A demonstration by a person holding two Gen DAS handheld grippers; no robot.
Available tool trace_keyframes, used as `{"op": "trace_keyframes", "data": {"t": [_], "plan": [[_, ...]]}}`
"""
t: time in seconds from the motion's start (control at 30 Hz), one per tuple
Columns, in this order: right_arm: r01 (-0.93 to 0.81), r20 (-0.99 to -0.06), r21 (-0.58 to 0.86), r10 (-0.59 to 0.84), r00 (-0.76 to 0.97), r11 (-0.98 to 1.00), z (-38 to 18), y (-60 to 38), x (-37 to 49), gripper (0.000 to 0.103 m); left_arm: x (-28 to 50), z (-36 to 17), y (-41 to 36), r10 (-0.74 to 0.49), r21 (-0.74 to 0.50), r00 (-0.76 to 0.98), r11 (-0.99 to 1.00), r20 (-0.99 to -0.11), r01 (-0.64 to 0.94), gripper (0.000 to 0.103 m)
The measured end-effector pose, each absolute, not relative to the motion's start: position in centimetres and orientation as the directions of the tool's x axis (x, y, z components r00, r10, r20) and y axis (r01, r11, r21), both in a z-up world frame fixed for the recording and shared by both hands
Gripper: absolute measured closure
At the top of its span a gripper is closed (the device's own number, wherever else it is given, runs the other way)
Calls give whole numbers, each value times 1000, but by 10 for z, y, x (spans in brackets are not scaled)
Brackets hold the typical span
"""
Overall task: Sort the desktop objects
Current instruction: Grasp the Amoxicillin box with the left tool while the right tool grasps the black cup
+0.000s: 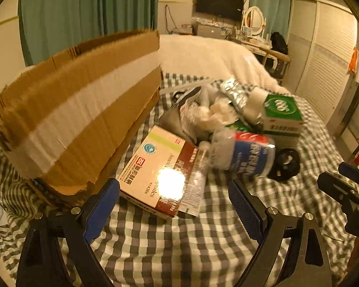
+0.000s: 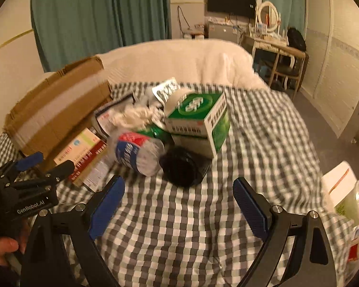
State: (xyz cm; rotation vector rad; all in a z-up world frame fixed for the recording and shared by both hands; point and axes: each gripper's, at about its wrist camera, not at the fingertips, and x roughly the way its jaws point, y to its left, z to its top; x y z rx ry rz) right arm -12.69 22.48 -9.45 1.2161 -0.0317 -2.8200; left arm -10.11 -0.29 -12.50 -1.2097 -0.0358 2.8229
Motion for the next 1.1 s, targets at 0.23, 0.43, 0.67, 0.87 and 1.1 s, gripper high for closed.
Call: {"op": "trace_keyframes", "data": {"t": [0.23, 0.43, 0.67, 0.87, 1.1], "plan": [[18, -753, 77, -70, -654, -997, -126, 233, -154, 11, -123, -148, -7, 11, -3, -682, -1000, -732, -13, 8], [-13, -766, 95, -65, -639, -995, -145, 237, -184, 11, -139, -154, -8, -85, 66, -708, -996, -701, 55, 3], [-22, -788, 92, -59, -613, -996, -172, 234, -214, 11, -150, -160, -12, -112, 109, -716, -993, -689, 51, 0], [14, -781, 48, -47, -622, -999, -179, 227, -214, 24, -149, -165, -2, -74, 108, -701, -994, -709, -3, 0], [27, -774, 69, -71, -629, -997, -173, 231, -197, 24, -140, -172, 21, 25, 87, -650, -986, -760, -139, 0]]}}
